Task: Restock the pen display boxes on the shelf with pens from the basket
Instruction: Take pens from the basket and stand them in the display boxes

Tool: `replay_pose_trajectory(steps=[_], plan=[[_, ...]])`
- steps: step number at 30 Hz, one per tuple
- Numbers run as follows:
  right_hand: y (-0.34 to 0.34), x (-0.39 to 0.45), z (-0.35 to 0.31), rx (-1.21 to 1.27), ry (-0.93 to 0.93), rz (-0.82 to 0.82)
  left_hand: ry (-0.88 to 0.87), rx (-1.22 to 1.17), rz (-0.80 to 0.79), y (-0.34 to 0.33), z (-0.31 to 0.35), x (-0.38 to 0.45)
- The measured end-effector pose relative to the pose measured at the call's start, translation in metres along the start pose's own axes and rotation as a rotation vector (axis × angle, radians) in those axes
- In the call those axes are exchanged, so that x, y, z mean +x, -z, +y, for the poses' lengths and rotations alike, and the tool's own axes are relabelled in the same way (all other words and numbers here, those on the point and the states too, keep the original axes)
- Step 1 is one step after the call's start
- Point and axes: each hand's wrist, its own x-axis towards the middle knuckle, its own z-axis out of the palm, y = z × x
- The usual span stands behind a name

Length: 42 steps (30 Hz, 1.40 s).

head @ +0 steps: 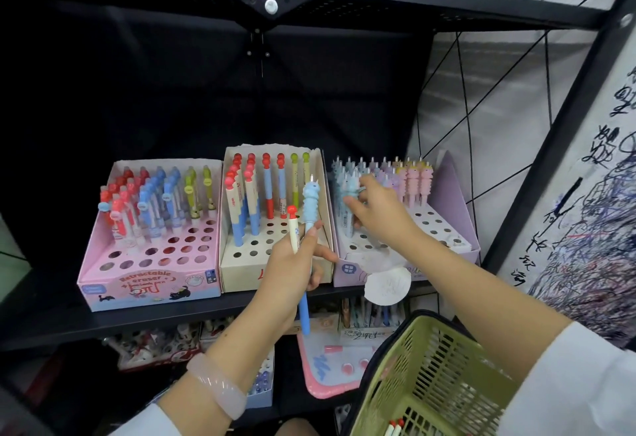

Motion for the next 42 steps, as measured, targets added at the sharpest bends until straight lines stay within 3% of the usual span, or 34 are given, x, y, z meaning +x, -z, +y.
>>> replay_pose_trajectory(steps=[9,12,14,17,19,24,28,38,42], plan=[[-0.007,-0.014,-0.001,-0.150,-0.025,-0.052,-0.040,0.035,0.008,-0.001,-0.003,-0.001],[0.001,-0.021,-0.013,-0.162,-0.013,0.092,-0.041,0.040,-0.011,0.000,-0.003,-0.003],[0.005,-0.030,-0.027,0.040,0.005,0.189,-0.050,0.043,-0.026,-0.001,-0.001,-0.004],[0.003,-0.047,-0.051,0.504,-0.067,0.014,-0.073,0.043,-0.068,-0.007,0.002,-0.006],[0.000,-0.052,-0.055,0.629,-0.121,-0.066,-0.063,0.065,-0.106,-0.011,0.004,-0.008],[0.032,-0.030,-0.040,0.621,-0.135,0.213,0.063,0.034,-0.075,-0.009,0.005,-0.010],[0.044,-0.018,-0.008,0.372,-0.118,0.341,0.132,0.067,-0.005,-0.001,0.001,-0.006],[0.014,-0.017,0.011,0.197,-0.138,0.146,0.205,-0.004,0.037,0.004,0.000,0.001],[0.014,-0.012,0.010,0.077,-0.184,-0.022,0.126,0.020,0.021,0.003,0.001,-0.002]])
